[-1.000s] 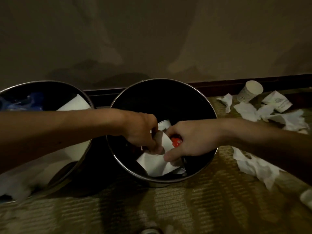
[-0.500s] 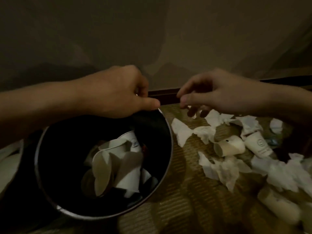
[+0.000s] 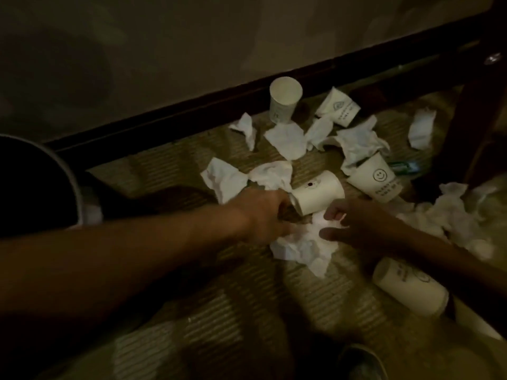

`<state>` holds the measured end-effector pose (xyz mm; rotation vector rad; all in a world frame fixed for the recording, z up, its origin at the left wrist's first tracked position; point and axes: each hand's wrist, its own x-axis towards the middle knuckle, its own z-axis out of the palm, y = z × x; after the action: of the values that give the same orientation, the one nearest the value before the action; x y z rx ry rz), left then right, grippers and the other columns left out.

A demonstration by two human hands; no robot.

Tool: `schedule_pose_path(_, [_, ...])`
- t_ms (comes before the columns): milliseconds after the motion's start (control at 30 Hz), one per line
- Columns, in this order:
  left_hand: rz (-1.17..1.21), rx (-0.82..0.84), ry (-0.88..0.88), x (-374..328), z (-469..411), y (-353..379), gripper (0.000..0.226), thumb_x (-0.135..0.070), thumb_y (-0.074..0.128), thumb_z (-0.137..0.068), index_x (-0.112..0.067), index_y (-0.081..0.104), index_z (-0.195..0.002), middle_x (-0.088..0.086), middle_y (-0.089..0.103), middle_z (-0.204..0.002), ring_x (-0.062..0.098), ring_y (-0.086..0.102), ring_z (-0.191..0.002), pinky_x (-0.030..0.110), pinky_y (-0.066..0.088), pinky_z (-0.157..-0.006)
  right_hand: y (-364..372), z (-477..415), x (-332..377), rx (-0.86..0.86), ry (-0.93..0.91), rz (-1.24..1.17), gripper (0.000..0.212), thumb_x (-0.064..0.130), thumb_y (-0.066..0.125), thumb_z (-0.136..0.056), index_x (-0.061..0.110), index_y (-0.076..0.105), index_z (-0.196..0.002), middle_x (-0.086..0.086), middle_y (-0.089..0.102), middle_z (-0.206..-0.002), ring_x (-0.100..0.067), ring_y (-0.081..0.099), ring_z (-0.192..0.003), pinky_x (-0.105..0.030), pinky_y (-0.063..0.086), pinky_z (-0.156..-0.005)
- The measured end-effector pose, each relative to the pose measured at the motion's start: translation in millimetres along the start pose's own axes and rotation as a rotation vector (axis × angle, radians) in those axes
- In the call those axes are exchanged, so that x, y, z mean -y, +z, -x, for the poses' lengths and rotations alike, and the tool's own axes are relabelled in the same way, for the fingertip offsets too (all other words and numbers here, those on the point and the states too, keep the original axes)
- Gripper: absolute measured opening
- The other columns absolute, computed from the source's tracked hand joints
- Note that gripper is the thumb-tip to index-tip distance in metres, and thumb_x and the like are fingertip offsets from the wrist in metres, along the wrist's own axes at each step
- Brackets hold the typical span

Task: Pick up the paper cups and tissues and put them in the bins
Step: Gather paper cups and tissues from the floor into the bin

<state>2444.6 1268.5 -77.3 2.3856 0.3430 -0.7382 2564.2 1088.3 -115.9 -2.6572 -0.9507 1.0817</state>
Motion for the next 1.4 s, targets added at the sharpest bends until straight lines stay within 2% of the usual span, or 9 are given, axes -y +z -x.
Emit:
schedule_pose_path(133, [0.185,-0.069,-0.118,-1,-35,63,0.054,-0.055,0.06,-0.088,-0.034,0.045,-0.135,0.007,0.041,-0.137,0.027,0.043,-0.126,0.04,0.041,-0.103,29,1,-33,-0.025,0.036,-0.185,0.058,0.031,0.077,-0.081,0.02,0.052,-0.132,-0.004,0.045,-0.141,-0.023,0.045,-0.128,-0.026,0.037,-0.1])
schedule_pose_path(300, [0.433,-0.386,-0.159,-2,-42,118,0.037,-0.047,0.058,-0.091,-0.034,0.053,-0.125,-0.002,0.037,-0.12,0.02,0.04,-0.117,0.03,0.037,-0.096,61,0,-37,-0.345,-0.056,-0.349,0.042,0.016,0.081,-0.077,0.009,0.065,-0.116,-0.005,0.054,-0.115,-0.026,0.057,-0.107,-0.039,0.049,-0.09])
schedule_pose_path(433, [0.589,-0.645,-0.138,-2,-42,140,0.022,-0.033,0.06,-0.093,-0.029,0.058,-0.115,-0.007,0.048,-0.113,0.011,0.046,-0.108,0.026,0.04,-0.09,77,-4,-29,-0.406,0.06,-0.465,0.02,0.036,0.067,-0.086,0.029,0.066,-0.105,0.009,0.054,-0.109,-0.005,0.056,-0.092,-0.013,0.043,-0.078])
schedule_pose_path(567, [0.907,-0.745,-0.157,-18,-35,151,0.013,-0.028,0.054,-0.098,-0.032,0.061,-0.108,-0.015,0.066,-0.102,-0.002,0.06,-0.096,0.018,0.049,-0.083,85,5,3,-0.248,0.096,-0.815,0.029,0.044,0.049,-0.096,0.025,0.068,-0.083,0.008,0.07,-0.086,-0.008,0.065,-0.082,-0.015,0.046,-0.067])
schedule_pose_path(800, [1.299,-1.006,-0.522,-23,-31,131,0.03,-0.051,0.054,-0.087,-0.024,0.067,-0.094,0.004,0.066,-0.103,0.018,0.063,-0.097,0.05,0.051,-0.091,78,13,68,0.123,0.279,-1.35,0.039,0.054,0.052,-0.092,0.022,0.074,-0.096,-0.001,0.075,-0.093,-0.018,0.071,-0.091,-0.042,0.057,-0.084])
schedule_pose_path(1100, [1.314,-1.12,-0.476,14,-28,77,0.056,-0.05,0.042,-0.099,-0.025,0.059,-0.052,-0.009,0.06,-0.05,0.005,0.059,-0.052,0.023,0.047,-0.053,23,-7,76,0.034,-0.222,-1.4,0.028,0.029,0.053,-0.095,0.008,0.067,-0.106,-0.005,0.072,-0.106,-0.015,0.068,-0.102,-0.029,0.056,-0.088])
schedule_pose_path(1167, [1.429,-1.14,-0.552,22,-26,69,0.056,-0.048,0.041,-0.1,-0.017,0.051,-0.056,-0.005,0.057,-0.049,0.01,0.056,-0.052,0.026,0.046,-0.057,21,-2,65,-0.061,-0.298,-1.178,0.012,0.028,0.067,-0.086,0.022,0.069,-0.097,0.009,0.072,-0.095,-0.006,0.068,-0.091,-0.026,0.059,-0.075])
schedule_pose_path(1267, [1.525,-1.126,-0.552,21,-22,62,0.051,-0.044,0.038,-0.102,-0.015,0.048,-0.061,-0.005,0.058,-0.052,0.01,0.054,-0.051,0.024,0.046,-0.055,38,12,62,0.118,-0.225,-0.974,0.038,0.052,0.077,-0.064,0.037,0.063,-0.096,0.01,0.069,-0.094,-0.01,0.071,-0.077,-0.025,0.057,-0.061])
schedule_pose_path(1400, [1.623,-1.072,-0.447,2,-24,59,0.028,-0.023,0.038,-0.102,-0.02,0.063,-0.09,-0.001,0.067,-0.068,0.016,0.061,-0.063,0.03,0.049,-0.058,56,5,75,-0.069,-0.224,-1.014,0.011,0.034,0.074,-0.082,0.031,0.063,-0.084,0.005,0.072,-0.082,-0.012,0.071,-0.07,-0.032,0.059,-0.062])
